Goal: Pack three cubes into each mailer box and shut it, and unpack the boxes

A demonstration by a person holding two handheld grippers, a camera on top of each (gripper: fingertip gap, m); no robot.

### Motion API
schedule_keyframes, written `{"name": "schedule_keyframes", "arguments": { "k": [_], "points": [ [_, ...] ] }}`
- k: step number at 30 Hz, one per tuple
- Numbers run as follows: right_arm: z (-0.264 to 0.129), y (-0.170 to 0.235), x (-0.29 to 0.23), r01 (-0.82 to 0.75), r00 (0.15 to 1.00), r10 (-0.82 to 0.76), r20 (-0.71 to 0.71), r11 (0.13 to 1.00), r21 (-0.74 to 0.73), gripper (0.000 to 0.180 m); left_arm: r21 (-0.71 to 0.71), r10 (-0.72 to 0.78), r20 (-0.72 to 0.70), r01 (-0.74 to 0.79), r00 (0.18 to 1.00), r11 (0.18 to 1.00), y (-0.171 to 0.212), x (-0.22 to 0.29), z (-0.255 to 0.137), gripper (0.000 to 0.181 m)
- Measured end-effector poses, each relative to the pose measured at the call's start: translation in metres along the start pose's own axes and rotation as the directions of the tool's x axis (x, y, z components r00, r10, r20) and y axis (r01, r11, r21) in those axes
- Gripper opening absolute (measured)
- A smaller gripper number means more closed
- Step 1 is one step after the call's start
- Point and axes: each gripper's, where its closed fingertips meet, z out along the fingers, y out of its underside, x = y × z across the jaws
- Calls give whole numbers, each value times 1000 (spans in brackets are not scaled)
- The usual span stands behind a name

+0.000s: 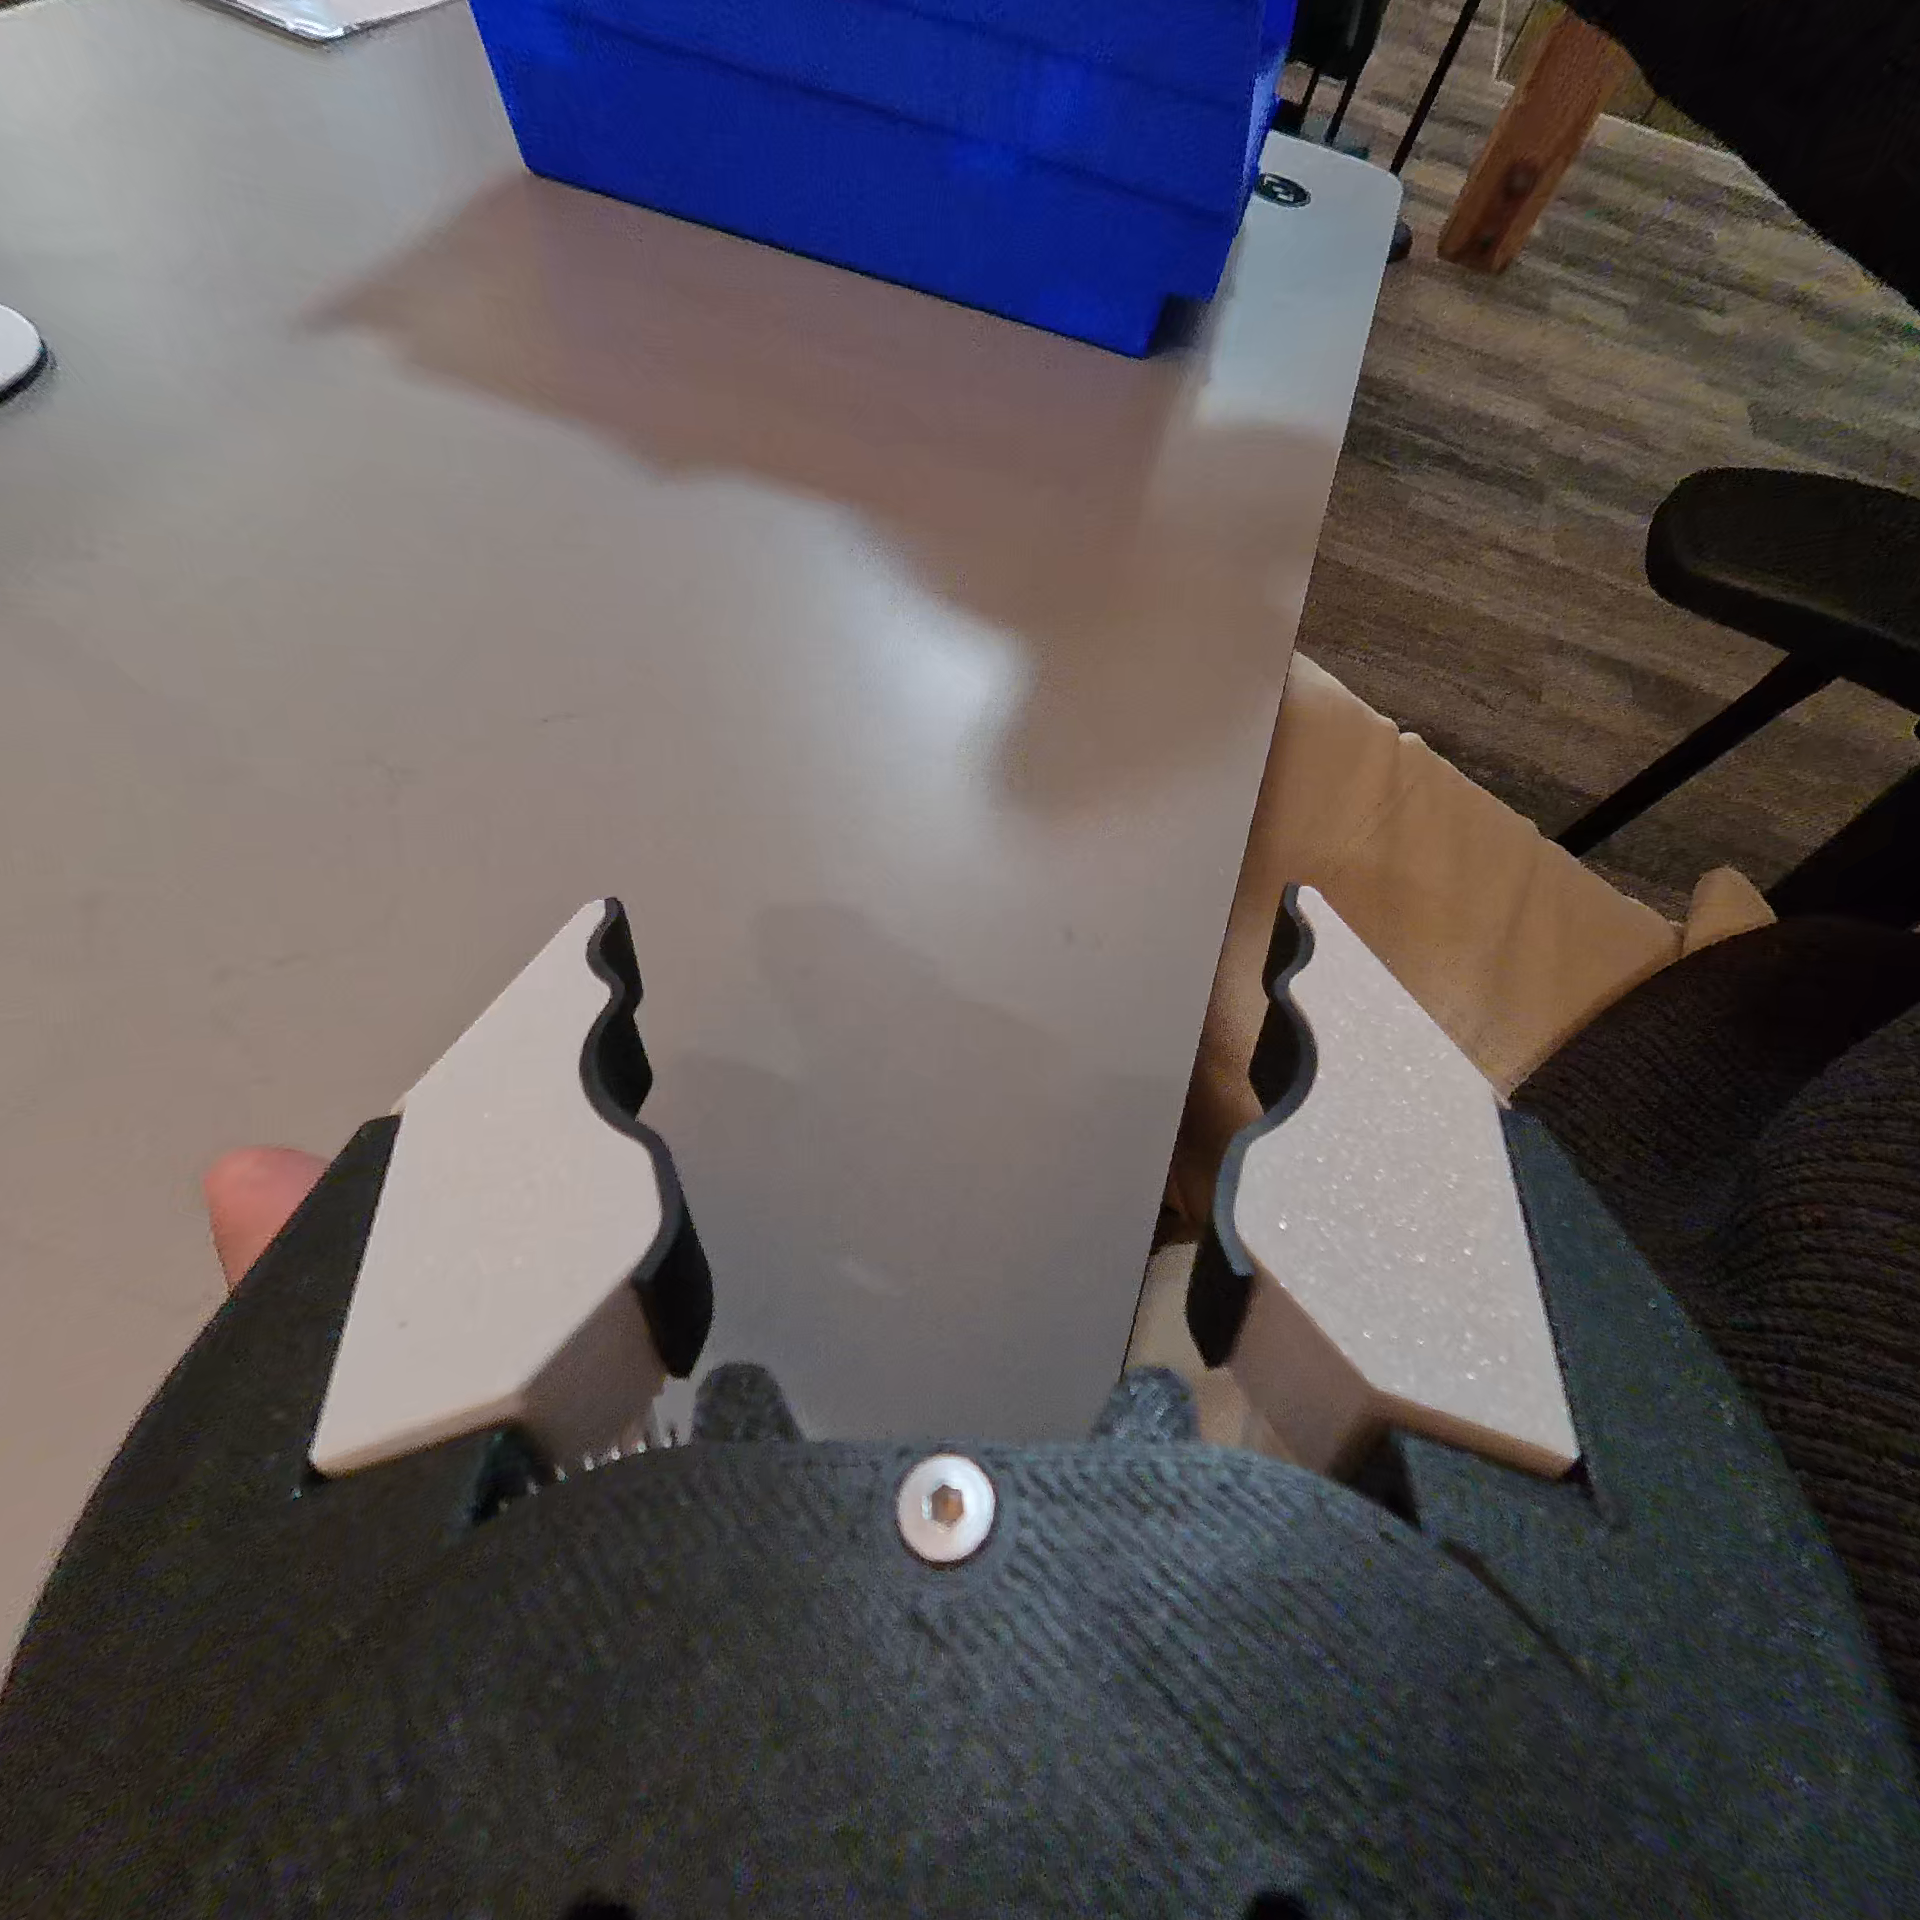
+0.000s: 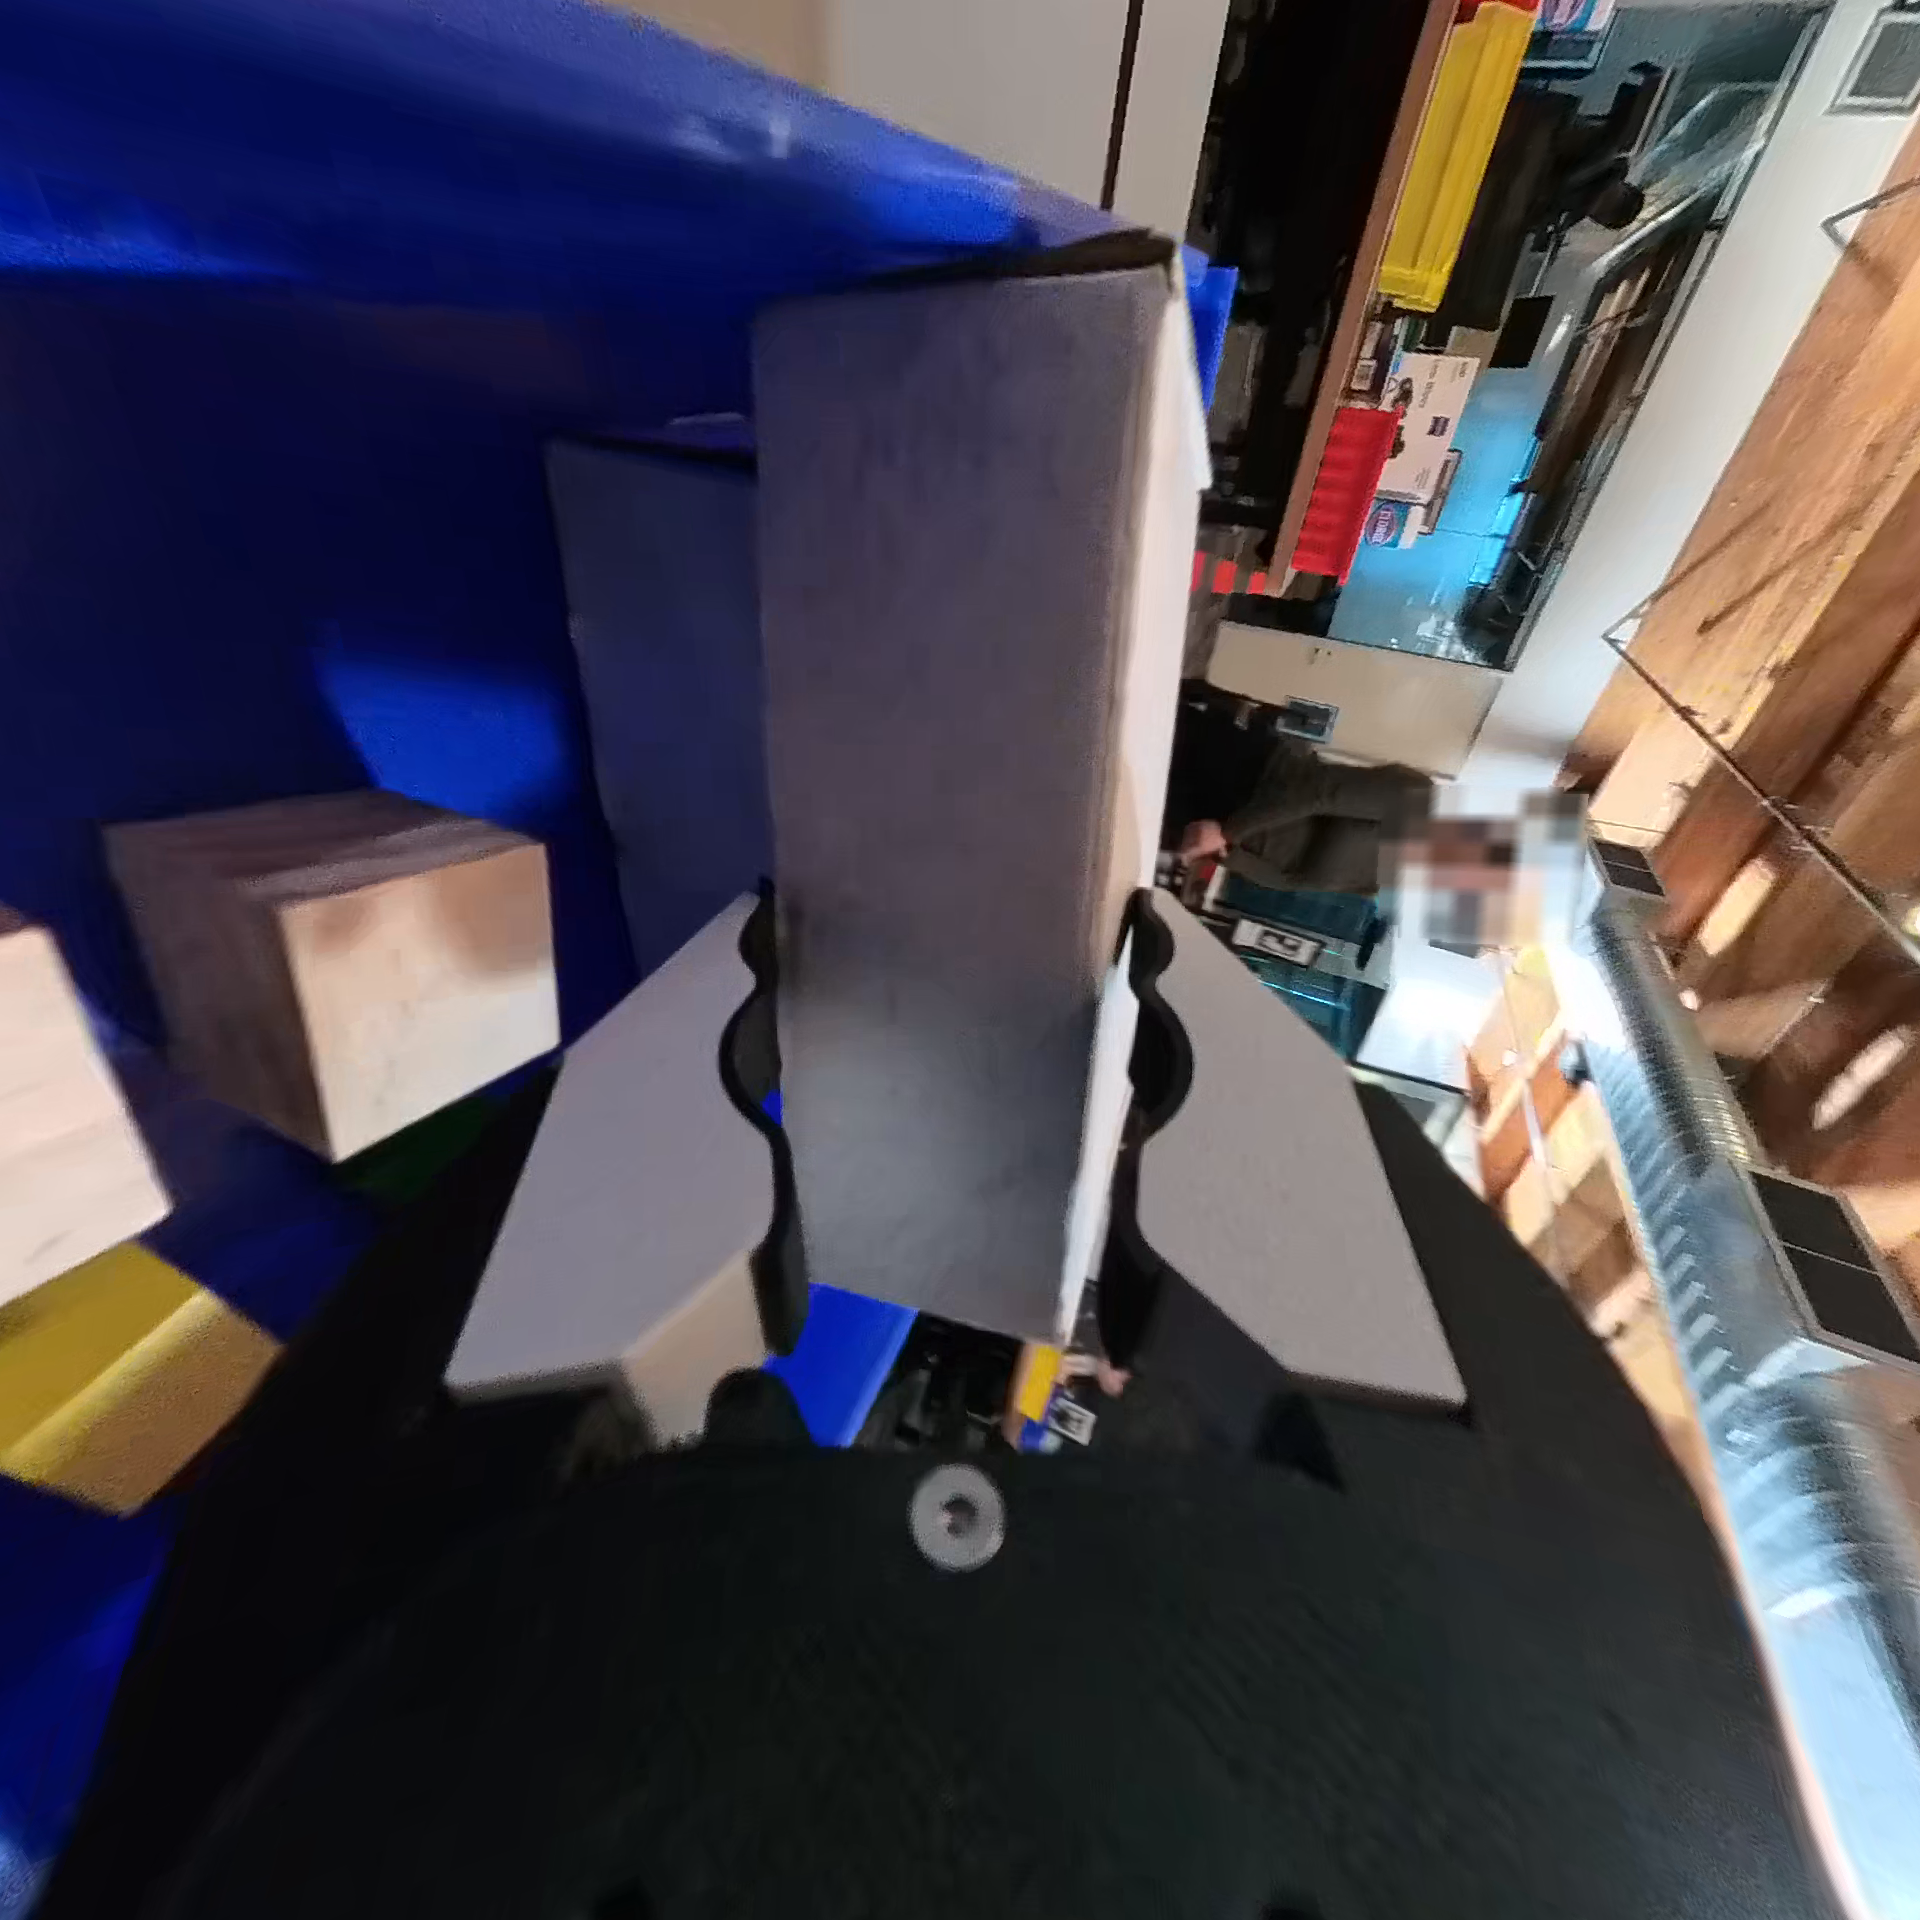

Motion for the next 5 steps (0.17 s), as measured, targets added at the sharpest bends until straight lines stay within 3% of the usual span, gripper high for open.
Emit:
{"name": "schedule_keyframes", "arguments": {
  "k": [1, 5],
  "points": [
    [6, 1, 0, -20, 1000, 20, 16, 1000, 12, 67, 5, -4, 0, 4, 1000, 1000, -1, 0, 0, 118],
    [22, 13, -2, -95, 993, 96, 67, 995, -17, 69, 19, -42, -11, 42, 999, 999, -5, 1, -3, 117]
  ]
}}
